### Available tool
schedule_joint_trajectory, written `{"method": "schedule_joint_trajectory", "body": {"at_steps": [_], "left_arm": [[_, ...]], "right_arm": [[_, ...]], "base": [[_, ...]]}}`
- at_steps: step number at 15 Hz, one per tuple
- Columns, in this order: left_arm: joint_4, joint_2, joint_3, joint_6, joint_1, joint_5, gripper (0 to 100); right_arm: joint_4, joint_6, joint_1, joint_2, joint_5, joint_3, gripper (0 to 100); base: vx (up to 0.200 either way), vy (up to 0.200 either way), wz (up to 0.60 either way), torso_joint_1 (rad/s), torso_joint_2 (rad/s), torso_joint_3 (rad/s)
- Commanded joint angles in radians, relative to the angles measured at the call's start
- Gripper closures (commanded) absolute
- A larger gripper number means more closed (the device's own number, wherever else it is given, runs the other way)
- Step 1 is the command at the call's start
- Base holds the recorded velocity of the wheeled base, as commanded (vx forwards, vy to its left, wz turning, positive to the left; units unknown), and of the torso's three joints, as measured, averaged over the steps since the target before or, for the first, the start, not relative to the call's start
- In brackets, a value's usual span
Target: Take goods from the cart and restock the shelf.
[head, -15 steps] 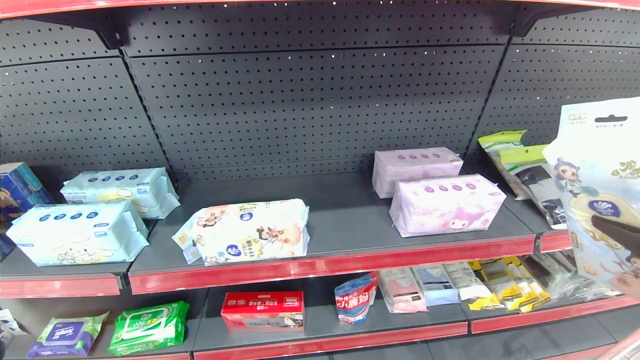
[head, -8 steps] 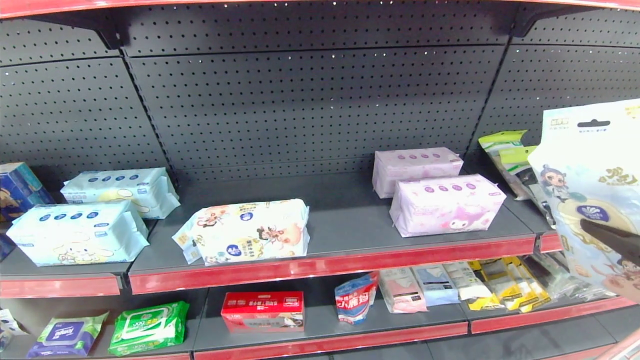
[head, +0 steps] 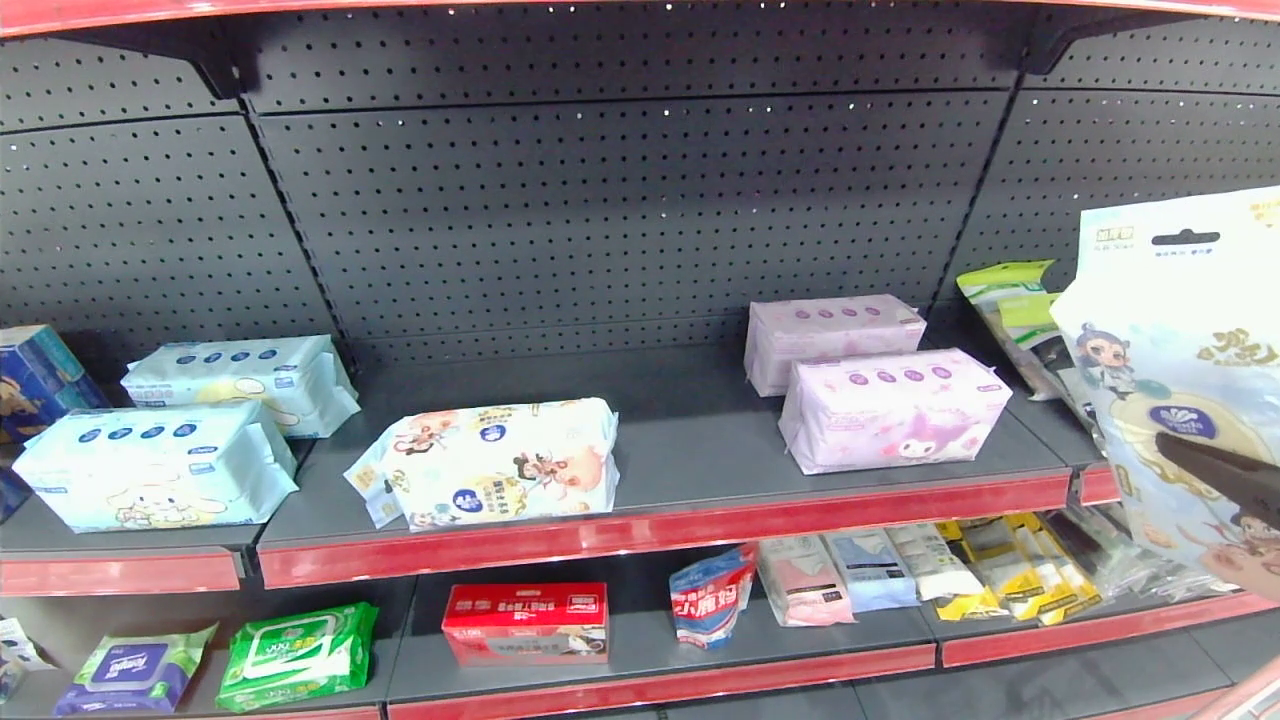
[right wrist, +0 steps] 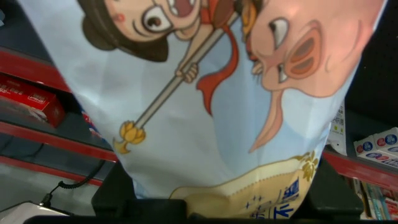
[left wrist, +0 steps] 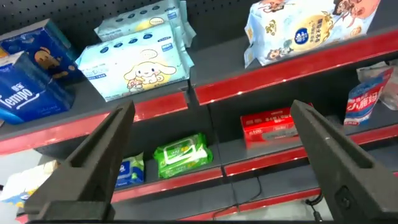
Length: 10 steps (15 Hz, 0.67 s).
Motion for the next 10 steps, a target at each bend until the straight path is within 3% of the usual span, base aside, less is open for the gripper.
{"method": "schedule_joint_trajectory", "body": {"at_steps": [1, 10], "left_arm": [[-0.001, 0.003, 0.001, -0.001, 0.0, 0.0, 0], [0.001, 0.004, 0.003, -0.001, -0.002, 0.0, 0]], "right_arm": [[0.0, -0.001, -0.001, 0.003, 0.0, 0.0, 100], [-0.003, -0.001, 0.001, 0.005, 0.0, 0.0, 100]], "base": [[0.0, 0.0, 0.0, 0.0, 0.0, 0.0], [0.0, 0.0, 0.0, 0.0, 0.0, 0.0]]}}
